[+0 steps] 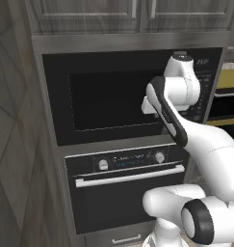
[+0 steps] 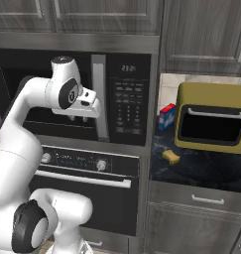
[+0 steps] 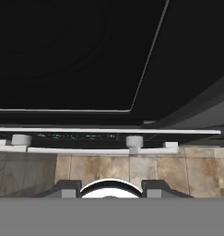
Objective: Place the sponge inside the microwave to prepare for sanitizing.
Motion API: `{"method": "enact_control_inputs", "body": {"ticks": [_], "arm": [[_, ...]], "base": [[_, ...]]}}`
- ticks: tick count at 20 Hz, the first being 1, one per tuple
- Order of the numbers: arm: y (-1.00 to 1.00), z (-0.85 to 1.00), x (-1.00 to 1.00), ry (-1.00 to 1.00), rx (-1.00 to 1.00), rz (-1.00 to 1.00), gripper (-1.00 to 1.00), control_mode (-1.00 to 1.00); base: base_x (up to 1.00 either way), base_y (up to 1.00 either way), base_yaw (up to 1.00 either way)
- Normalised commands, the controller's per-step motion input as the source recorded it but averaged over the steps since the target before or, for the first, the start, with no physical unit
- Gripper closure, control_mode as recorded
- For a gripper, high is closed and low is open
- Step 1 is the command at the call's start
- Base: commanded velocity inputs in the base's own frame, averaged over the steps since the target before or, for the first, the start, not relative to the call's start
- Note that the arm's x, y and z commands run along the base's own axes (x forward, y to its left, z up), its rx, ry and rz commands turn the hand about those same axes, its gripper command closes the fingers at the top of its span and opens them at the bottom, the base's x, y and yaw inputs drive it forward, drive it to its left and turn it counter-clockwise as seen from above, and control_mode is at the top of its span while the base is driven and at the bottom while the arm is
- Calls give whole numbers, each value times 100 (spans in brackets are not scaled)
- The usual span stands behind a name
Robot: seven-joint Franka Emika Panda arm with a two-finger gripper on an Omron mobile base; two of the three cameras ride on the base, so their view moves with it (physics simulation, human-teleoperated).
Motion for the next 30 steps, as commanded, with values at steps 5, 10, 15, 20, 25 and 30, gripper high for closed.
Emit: {"method": "enact_control_inputs", "body": {"ticks": [5,10,15,20,25,30], "arm": [[0,0,-5,0,0,0,-100,-100],[-2,0,-1,0,0,0,-100,-100],[-22,0,-3,-6,-2,-3,-100,-100],[-29,0,-1,-16,-6,-12,-100,-100],[-24,0,0,-22,0,-1,-100,-100],[-23,0,3,-4,0,0,-100,-100]], "base": [[0,0,0],[0,0,0],[0,0,0],[0,0,0],[0,0,0],[0,0,0]]}}
